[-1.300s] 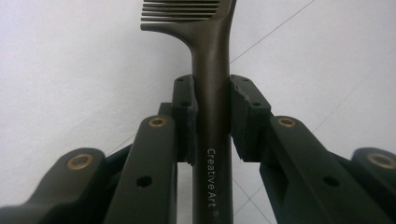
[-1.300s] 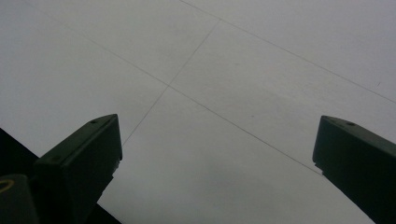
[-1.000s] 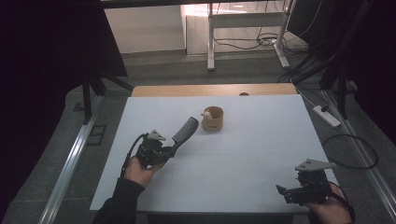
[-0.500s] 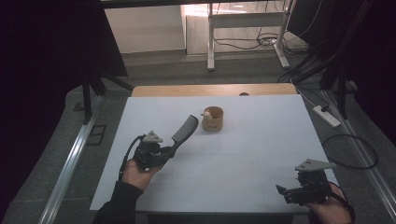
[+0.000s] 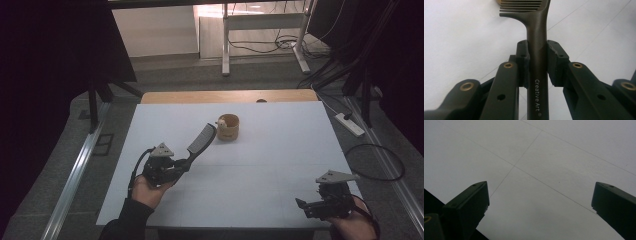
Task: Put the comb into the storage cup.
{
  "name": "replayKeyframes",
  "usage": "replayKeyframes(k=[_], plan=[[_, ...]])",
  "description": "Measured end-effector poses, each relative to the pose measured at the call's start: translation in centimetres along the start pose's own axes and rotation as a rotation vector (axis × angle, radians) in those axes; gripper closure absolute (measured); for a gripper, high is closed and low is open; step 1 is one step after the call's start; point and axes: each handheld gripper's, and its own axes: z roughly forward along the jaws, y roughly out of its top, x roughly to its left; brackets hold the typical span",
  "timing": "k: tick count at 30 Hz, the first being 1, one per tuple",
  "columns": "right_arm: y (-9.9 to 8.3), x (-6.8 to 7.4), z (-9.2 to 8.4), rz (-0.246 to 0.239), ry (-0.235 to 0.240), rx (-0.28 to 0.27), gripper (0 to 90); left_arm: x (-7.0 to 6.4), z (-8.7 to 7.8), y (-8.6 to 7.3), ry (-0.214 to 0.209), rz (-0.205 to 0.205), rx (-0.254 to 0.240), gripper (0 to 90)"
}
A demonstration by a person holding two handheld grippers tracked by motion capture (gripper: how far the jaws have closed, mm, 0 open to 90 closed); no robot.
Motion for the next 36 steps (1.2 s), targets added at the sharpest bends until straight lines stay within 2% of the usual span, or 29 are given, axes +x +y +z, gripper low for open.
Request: replayKeyframes(k=[23,36], plan=[[0.0,0.0,-0.1,-0.001,0.003,-0.012,1.5,-2.2,-0.2,-0.3,-0.049,0.018,-0.044,71.9],[-0.1,0.0,-0.6,-0.01,0.036,-0.065,0.0,-3.4,-0.3,-0.5,-0.065,0.032,-0.066,71.9]])
